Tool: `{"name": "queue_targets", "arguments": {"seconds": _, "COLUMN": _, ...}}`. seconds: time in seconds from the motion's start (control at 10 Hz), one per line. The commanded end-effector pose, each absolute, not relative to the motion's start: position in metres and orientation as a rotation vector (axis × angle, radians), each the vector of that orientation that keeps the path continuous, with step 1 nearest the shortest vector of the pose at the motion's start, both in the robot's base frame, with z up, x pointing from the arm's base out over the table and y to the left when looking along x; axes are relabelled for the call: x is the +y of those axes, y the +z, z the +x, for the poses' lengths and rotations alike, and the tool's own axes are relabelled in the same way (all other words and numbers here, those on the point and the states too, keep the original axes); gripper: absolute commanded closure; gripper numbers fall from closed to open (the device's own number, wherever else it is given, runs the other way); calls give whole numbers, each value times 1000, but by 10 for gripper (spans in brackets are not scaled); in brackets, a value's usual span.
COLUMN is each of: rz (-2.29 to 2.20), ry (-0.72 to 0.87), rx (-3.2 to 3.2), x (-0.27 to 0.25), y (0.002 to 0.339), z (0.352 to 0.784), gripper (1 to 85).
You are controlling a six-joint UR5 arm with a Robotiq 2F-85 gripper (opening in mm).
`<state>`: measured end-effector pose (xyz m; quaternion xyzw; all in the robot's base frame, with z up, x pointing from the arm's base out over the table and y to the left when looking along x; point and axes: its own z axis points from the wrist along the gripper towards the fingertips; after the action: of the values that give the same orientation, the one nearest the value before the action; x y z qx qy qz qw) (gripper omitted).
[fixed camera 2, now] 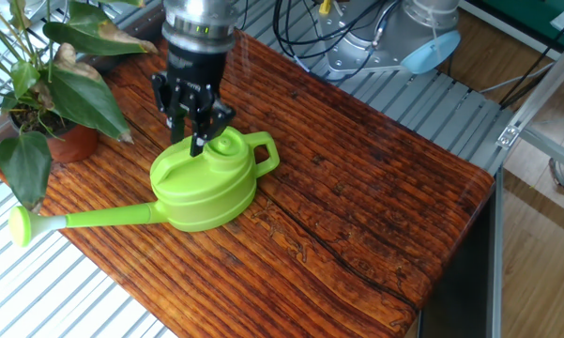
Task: Water the plant
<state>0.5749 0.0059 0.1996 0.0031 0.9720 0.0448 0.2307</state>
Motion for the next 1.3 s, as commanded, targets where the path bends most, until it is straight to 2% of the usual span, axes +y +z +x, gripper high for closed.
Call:
{"name": "queue_targets", "arguments": {"seconds": 0.0, "rz": 70, "ry": 172, "rx": 2630, "x": 8, "y": 203, "z": 587, "gripper": 460}}
{"name": "queue_targets", "arguments": {"seconds": 0.3, "rz": 125, "ry": 192, "rx": 2597, "x": 12, "y": 202, "z": 599, "gripper": 453}}
{"name": "queue_targets", "arguments": {"seconds": 0.6, "rz": 164, "ry": 65, "rx": 2643, "x": -23, "y": 184, "z": 592, "gripper": 460}}
{"name": "queue_targets", "arguments": {"seconds": 1.2, "rz": 166, "ry": 149, "rx": 2639, "x": -1, "y": 182, "z": 595, "gripper": 460}}
